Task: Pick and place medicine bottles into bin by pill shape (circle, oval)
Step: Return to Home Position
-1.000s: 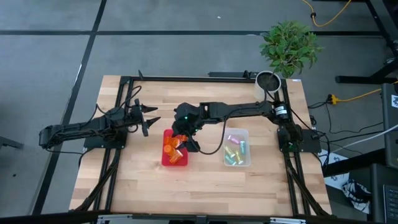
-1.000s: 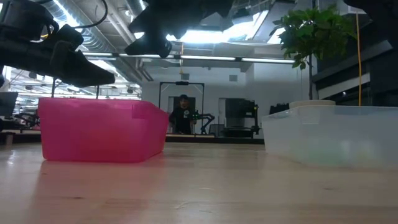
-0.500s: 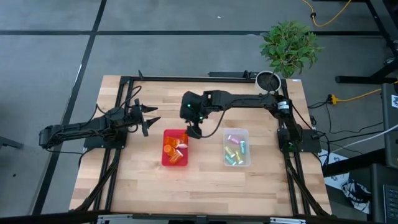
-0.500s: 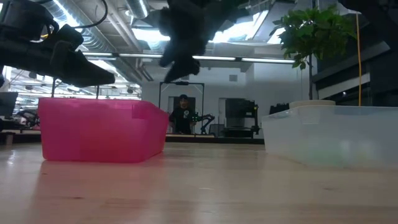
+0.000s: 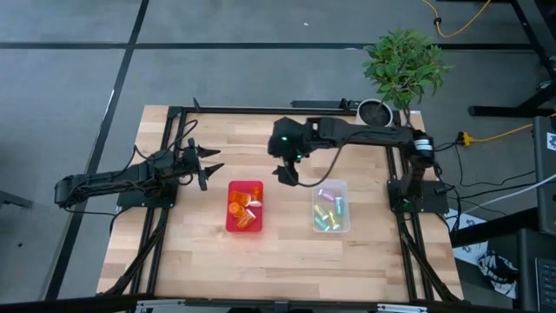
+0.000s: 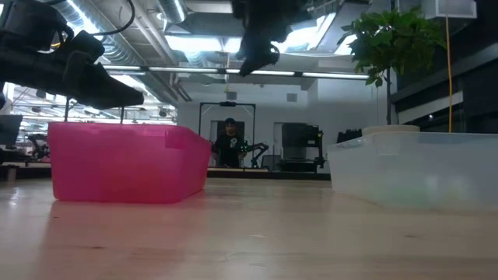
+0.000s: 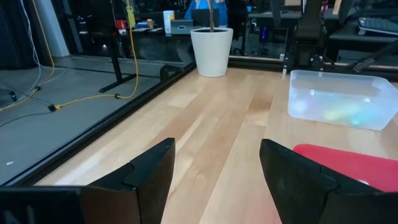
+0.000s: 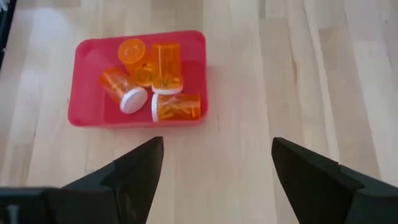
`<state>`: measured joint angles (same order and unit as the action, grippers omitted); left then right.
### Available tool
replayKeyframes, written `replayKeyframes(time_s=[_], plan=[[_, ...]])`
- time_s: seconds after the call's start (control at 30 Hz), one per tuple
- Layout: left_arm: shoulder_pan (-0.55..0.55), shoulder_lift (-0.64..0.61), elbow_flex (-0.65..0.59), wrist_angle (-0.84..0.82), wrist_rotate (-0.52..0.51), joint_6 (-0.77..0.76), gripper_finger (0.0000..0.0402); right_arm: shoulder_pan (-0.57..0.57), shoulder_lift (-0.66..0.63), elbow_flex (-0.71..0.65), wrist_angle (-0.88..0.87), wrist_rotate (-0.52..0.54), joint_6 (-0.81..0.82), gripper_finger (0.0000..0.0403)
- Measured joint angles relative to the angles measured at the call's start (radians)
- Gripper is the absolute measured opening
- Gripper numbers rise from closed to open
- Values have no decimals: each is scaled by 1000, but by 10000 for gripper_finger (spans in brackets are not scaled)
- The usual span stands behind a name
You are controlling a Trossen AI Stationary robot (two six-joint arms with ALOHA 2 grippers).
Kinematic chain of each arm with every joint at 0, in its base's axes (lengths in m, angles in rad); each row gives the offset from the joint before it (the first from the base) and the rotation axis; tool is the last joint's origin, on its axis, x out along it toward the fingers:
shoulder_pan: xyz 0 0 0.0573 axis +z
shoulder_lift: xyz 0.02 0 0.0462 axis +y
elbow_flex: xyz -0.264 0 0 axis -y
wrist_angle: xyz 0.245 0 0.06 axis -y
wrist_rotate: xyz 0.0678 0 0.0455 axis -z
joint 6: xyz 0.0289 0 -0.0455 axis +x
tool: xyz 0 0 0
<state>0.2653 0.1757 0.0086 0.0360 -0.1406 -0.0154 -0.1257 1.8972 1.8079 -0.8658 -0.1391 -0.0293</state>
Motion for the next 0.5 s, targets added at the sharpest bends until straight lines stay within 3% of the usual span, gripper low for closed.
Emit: replayKeyframes(time_s=[0.23, 0.5], plan=[[0, 0, 0, 2, 0, 0, 229, -5, -278, -415, 243, 68, 150, 300], [0, 0, 0, 2, 0, 0, 229, 27, -727, -916, 583, 262, 297, 300]])
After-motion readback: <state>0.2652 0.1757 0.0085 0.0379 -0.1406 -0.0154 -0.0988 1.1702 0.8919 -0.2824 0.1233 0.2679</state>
